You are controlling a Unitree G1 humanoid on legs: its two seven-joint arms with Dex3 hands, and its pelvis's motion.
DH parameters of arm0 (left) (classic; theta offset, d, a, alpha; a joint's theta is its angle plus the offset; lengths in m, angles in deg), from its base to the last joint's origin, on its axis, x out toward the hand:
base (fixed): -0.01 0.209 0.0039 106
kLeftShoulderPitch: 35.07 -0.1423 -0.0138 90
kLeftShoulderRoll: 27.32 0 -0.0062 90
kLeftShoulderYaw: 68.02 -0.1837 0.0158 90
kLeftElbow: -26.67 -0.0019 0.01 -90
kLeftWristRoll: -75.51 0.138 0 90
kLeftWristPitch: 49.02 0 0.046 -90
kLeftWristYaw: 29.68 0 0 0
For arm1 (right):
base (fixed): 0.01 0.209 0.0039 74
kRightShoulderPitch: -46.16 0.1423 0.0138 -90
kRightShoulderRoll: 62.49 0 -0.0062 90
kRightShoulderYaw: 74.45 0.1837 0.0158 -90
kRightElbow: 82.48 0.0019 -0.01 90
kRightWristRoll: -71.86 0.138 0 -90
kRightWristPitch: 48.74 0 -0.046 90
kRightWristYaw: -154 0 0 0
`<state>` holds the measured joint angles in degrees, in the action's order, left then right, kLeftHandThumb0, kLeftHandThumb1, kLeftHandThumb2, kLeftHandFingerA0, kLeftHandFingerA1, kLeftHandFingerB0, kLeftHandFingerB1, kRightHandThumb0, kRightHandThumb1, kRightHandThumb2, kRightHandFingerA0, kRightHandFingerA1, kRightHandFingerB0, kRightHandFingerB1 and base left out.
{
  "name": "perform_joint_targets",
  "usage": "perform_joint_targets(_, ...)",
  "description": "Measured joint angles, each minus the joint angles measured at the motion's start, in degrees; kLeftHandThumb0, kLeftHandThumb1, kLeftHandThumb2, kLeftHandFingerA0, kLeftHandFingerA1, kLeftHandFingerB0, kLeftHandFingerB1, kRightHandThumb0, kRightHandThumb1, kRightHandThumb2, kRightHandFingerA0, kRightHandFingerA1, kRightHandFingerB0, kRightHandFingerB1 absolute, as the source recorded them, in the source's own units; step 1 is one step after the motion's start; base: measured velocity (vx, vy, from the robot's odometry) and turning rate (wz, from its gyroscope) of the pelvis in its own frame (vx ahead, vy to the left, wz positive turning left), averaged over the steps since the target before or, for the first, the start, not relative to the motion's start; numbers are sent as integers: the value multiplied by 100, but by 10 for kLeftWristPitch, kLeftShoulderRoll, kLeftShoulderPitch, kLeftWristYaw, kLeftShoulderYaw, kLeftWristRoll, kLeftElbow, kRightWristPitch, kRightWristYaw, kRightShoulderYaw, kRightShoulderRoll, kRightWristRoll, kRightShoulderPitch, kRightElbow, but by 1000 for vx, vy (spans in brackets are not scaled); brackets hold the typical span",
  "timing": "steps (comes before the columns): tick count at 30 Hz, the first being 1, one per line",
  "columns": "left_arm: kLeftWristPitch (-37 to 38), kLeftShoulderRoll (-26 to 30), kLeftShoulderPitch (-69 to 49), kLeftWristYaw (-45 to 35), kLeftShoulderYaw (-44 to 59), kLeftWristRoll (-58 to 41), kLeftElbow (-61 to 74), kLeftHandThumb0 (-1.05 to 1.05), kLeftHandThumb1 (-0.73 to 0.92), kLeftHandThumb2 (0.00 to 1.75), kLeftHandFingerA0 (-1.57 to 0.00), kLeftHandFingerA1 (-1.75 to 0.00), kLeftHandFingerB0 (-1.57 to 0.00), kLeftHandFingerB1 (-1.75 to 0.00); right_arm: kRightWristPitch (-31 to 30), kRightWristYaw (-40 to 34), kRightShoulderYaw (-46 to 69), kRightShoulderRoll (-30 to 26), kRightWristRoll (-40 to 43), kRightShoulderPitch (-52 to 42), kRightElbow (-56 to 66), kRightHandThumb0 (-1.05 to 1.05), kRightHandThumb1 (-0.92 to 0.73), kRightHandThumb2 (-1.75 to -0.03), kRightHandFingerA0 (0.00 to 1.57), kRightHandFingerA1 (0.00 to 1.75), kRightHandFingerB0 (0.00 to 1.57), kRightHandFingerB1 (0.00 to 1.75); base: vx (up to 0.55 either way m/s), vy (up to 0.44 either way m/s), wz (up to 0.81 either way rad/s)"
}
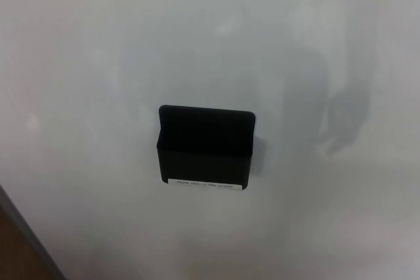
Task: A magnetic marker holder is on the left hand side of the white board, the robot put the index and middle finger into the opening of the container and pull off the magnetic holder and hand it to a human on the left hand side.
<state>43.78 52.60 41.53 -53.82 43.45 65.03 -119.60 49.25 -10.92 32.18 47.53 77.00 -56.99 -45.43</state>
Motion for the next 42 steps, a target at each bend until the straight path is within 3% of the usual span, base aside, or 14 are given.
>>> perform_joint_targets(4,15,-2,-11,-40,13,-22,49,-67,60,59,-49,-37,-41,-33,21,28,29,22,26,6,-3,-63,-81,-64,48,57,41,40,0,0,0)
perform_joint_targets(5,18,-2,-14,-46,13,-25,64,-68,59,59,-51,-36,-43,-34,25,33,34,25,30,7,-4,-64,-63,-99,43,63,34,53,0,0,0)
perform_joint_targets(6,25,-2,-20,-58,12,-31,94,-68,59,59,-51,-36,-43,-34,31,42,41,30,37,11,-6,-64,-63,-99,43,63,34,53,0,0,0)
perform_joint_targets(7,29,-2,-24,-65,11,-34,119,-69,60,59,-51,-37,-42,-33,34,47,44,32,42,14,-6,-63,-78,-63,47,56,42,40,0,0,0)
perform_joint_targets(14,43,5,-28,-82,-2,-43,279,-68,61,59,-44,-37,-35,-32,42,68,56,38,57,33,-7,-63,-80,-64,52,57,43,40,0,0,0)
perform_joint_targets(15,44,9,-27,-84,-3,-43,302,-72,50,84,-37,-49,-28,-44,43,71,58,39,59,36,-7,-63,-80,-63,50,57,42,40,0,0,0)
perform_joint_targets(16,47,14,-25,-86,-4,-44,331,-72,50,84,-37,-49,-28,-44,45,73,60,40,61,41,-7,-63,-80,-63,50,57,42,40,0,0,0)
perform_joint_targets(22,50,49,-10,-92,-9,-43,466,-69,44,77,-37,-47,-25,-41,50,85,68,46,70,58,-8,-64,-78,-63,51,59,46,40,0,0,0)
perform_joint_targets(23,50,59,-5,-94,-10,-43,499,-68,53,57,-43,-36,-28,-30,51,87,69,46,72,61,-8,-63,-80,-63,50,59,44,40,0,0,0)
perform_joint_targets(29,49,107,15,-98,-19,-42,634,-75,57,58,-45,-36,-27,-30,57,100,78,47,82,71,-12,-63,-78,-63,51,58,45,40,0,0,0)
perform_joint_targets(30,49,116,20,-99,-21,-41,655,-77,46,82,-33,-45,-21,-39,58,102,79,47,84,71,-13,-63,-79,-63,50,58,44,40,0,0,0)
perform_joint_targets(39,18,229,111,-107,-60,-37,837,-74,45,80,-31,-45,-21,-39,81,131,96,47,112,78,-25,-63,-77,-63,53,59,46,41,0,0,0)
perform_joint_targets(40,14,235,117,-107,-65,-37,844,-71,55,58,-37,-35,-29,-30,84,133,97,47,115,78,-27,-63,-79,-63,51,58,44,41,0,0,0)
perform_joint_targets(42,2,243,132,-106,-80,-35,853,-70,55,58,-35,-34,-28,-30,89,137,98,46,119,78,-31,-63,-78,-63,50,57,45,42,0,0,0)
